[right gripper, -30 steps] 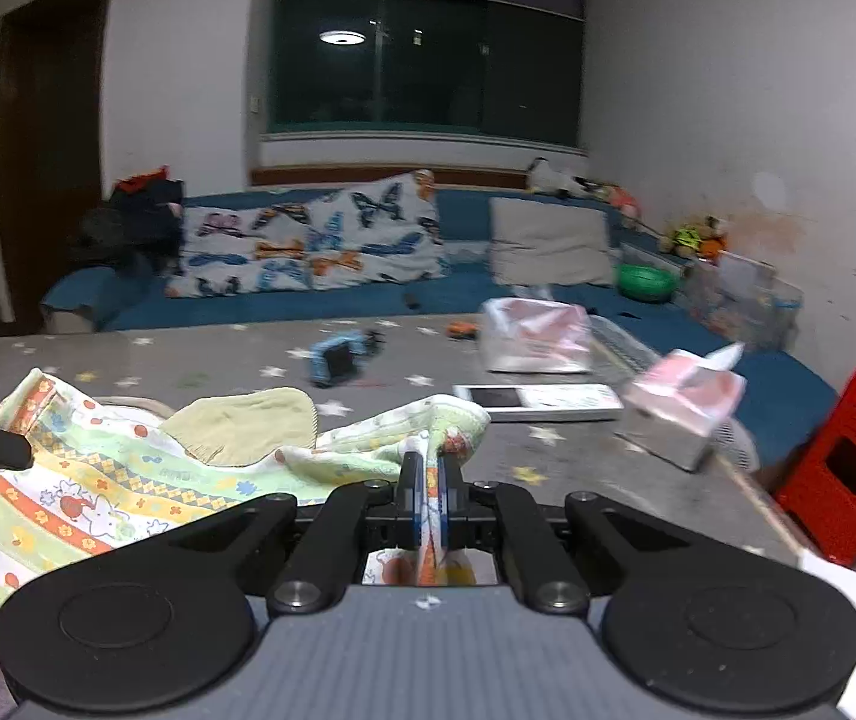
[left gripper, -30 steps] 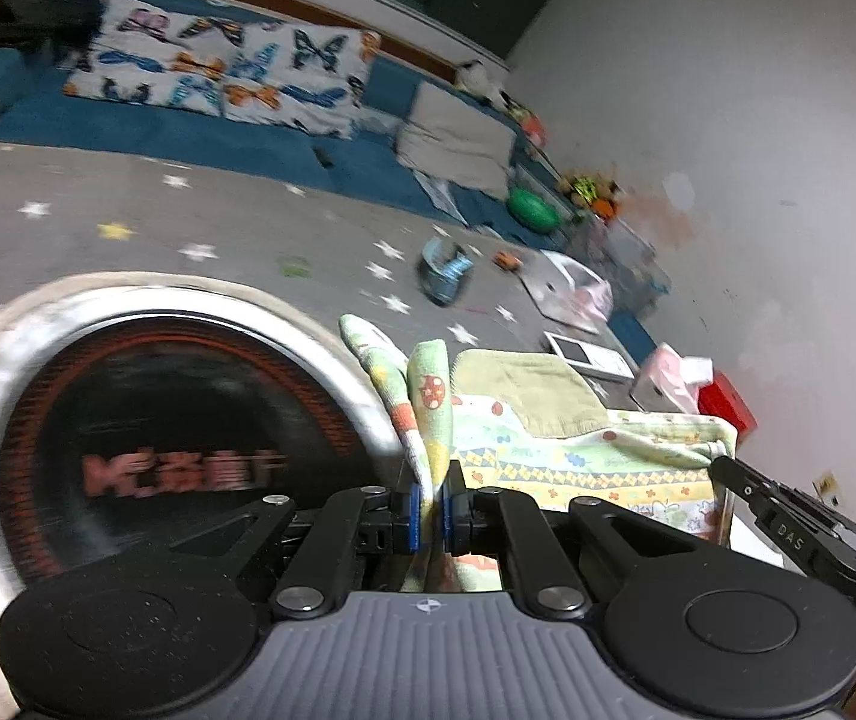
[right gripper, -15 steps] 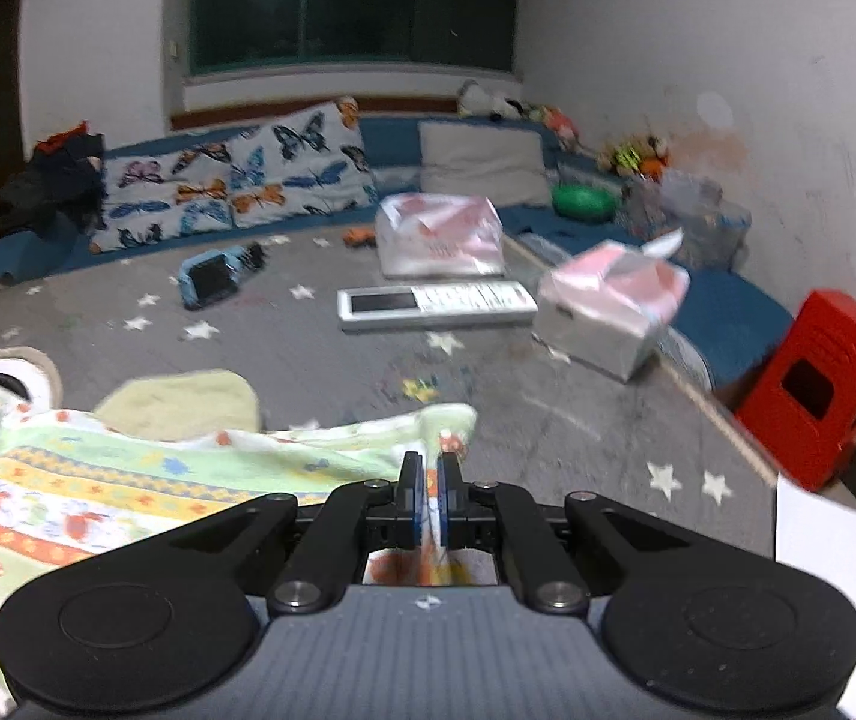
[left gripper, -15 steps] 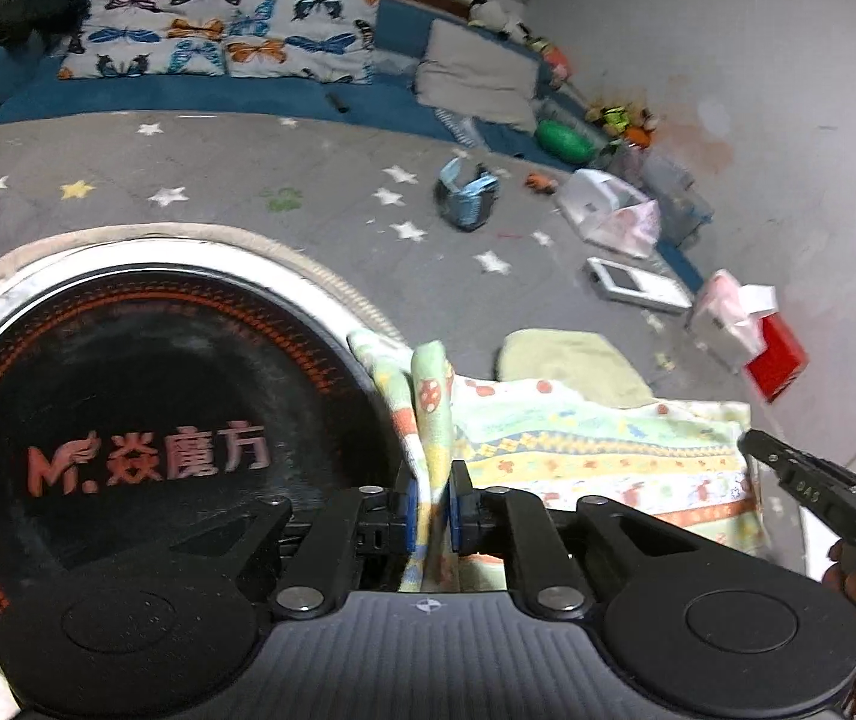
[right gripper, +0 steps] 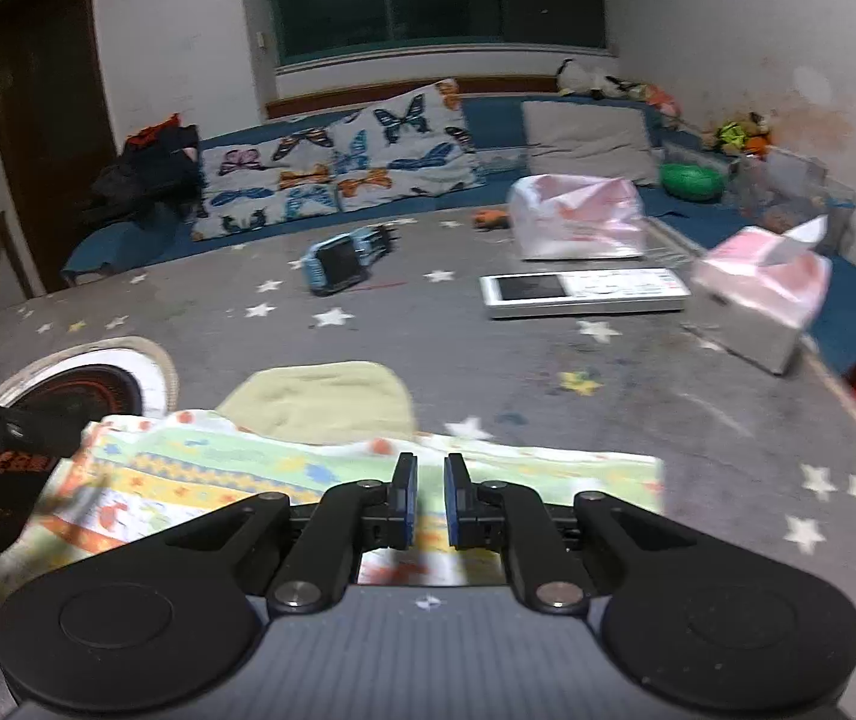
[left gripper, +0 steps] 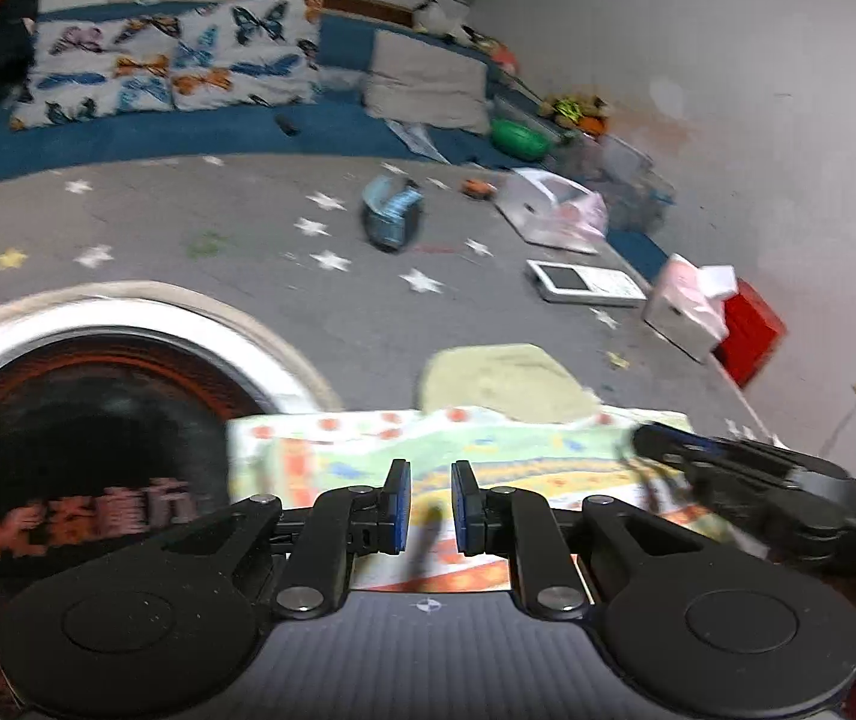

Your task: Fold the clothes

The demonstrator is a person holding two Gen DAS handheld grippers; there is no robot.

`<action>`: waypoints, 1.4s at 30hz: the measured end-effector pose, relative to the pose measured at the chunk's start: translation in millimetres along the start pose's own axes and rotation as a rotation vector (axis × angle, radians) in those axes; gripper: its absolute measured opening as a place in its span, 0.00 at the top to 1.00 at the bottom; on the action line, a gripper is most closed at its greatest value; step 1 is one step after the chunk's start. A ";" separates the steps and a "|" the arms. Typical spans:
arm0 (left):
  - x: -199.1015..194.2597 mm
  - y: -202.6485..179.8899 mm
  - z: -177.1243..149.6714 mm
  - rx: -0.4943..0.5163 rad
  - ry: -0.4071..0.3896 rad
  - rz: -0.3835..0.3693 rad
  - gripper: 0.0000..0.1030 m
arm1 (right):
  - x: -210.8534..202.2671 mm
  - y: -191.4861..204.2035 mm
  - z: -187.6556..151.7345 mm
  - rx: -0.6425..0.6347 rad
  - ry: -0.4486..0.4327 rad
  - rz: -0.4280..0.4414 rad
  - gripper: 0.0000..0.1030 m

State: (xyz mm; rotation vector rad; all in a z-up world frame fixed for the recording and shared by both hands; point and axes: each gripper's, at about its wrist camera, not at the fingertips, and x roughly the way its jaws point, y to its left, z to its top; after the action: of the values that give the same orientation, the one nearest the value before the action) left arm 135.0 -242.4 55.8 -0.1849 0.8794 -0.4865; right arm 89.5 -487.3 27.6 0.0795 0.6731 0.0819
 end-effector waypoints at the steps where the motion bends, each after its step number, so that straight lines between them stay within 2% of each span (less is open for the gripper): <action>1: 5.4 -3.6 0.9 0.002 0.007 -0.008 0.85 | 3.8 3.1 0.5 -0.001 0.003 0.008 0.91; 6: 29.0 -14.9 5.3 0.023 0.030 -0.022 0.85 | 22.4 8.5 0.5 -0.004 0.023 0.014 0.90; 12: 46.9 -15.0 3.4 0.019 0.052 -0.007 0.85 | 25.9 3.7 0.2 -0.002 0.024 0.020 0.90; 20: 16.9 -17.5 -6.8 0.047 0.025 -0.035 0.84 | -3.0 17.0 -9.8 -0.049 0.030 0.115 0.88; 22: 8.3 -18.0 -13.6 0.058 0.030 -0.036 0.84 | -12.1 23.9 -15.9 -0.063 0.035 0.147 0.82; 25: -6.7 -20.2 -27.7 0.075 0.032 -0.048 0.85 | -25.0 34.8 -29.1 -0.085 0.041 0.181 0.81; 31: -34.8 -22.6 -59.4 0.113 0.019 -0.048 0.84 | -56.3 52.7 -57.7 -0.158 0.027 0.166 0.78; 36: -42.4 -16.7 -81.8 0.109 0.034 -0.050 0.85 | -78.0 54.7 -77.1 -0.147 0.027 0.125 0.77; 42: -49.8 -11.9 -90.2 0.102 0.029 -0.057 0.84 | -92.5 60.0 -83.6 -0.121 0.002 0.086 0.77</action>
State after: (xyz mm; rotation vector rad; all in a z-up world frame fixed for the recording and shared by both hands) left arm 34.3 -225.1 37.7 -0.1097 0.8772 -0.5869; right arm -37.8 -433.1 25.7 -0.0081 0.6657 0.2053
